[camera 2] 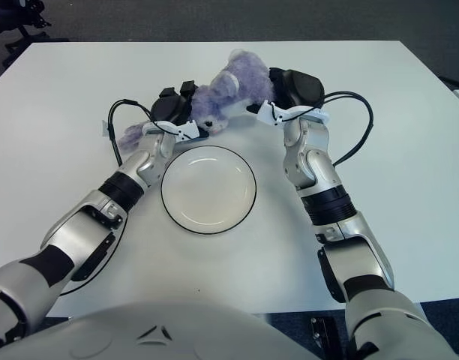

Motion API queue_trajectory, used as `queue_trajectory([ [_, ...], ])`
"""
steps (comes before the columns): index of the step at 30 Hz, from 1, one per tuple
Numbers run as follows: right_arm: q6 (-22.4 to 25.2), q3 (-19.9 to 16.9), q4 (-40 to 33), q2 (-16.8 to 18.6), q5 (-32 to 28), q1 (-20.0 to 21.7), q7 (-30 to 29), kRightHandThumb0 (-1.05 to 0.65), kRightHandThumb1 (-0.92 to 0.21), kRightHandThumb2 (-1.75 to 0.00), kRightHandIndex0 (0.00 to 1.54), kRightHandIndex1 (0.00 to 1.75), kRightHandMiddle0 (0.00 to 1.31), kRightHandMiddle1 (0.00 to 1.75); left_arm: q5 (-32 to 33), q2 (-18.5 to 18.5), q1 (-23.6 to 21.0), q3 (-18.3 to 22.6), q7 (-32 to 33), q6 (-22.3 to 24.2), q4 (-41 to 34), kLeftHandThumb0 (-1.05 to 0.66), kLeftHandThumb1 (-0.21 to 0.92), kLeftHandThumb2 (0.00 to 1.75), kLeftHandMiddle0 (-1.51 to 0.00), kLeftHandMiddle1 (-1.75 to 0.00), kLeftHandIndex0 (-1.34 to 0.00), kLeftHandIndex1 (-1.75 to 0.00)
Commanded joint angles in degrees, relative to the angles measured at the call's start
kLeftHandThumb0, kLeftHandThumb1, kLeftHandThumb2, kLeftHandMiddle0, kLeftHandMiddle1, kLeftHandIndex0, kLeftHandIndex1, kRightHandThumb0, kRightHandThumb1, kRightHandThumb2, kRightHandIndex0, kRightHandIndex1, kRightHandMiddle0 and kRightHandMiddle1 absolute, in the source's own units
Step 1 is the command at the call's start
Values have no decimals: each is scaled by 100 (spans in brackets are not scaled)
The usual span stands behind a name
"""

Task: Put the doll into the plate.

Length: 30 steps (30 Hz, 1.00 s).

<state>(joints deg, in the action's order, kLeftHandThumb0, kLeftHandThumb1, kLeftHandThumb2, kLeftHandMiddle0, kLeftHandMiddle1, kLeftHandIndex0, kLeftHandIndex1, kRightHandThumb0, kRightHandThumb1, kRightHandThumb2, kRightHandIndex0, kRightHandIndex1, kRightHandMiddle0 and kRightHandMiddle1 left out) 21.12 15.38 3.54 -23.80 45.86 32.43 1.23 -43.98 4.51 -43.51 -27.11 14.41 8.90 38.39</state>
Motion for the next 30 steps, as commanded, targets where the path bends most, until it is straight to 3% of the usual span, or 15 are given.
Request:
queue_trajectory([
  [1,-117,-102,2,-2,-88,-3,-47,-30,-92,-22,104,175,93,175,-54,191,-54,-30,52,-71,94,6,90,4,-28,-174,-21,-174],
  [10,-221,-129,140,-10,-137,24,-70,-30,-92,-21,104,175,93,175,27,338,-55,2,263,-547,244,11,92,5,-38,-175,-25,-175],
  [18,-273,-147,204,0,-141,44,-78,-30,-92,-21,104,175,94,175,68,335,-90,19,325,-647,346,11,92,5,-39,-175,-27,-175],
  [22,-413,-160,410,-34,-306,111,54,-30,-92,-21,104,175,94,175,718,264,-138,407,36,-1051,570,12,91,10,-49,-175,-36,-175],
  [30,-555,-178,566,-68,-422,162,78,-30,-92,-21,104,175,93,175,856,302,-264,426,-6,-1258,818,13,90,14,-59,-175,-43,-175],
])
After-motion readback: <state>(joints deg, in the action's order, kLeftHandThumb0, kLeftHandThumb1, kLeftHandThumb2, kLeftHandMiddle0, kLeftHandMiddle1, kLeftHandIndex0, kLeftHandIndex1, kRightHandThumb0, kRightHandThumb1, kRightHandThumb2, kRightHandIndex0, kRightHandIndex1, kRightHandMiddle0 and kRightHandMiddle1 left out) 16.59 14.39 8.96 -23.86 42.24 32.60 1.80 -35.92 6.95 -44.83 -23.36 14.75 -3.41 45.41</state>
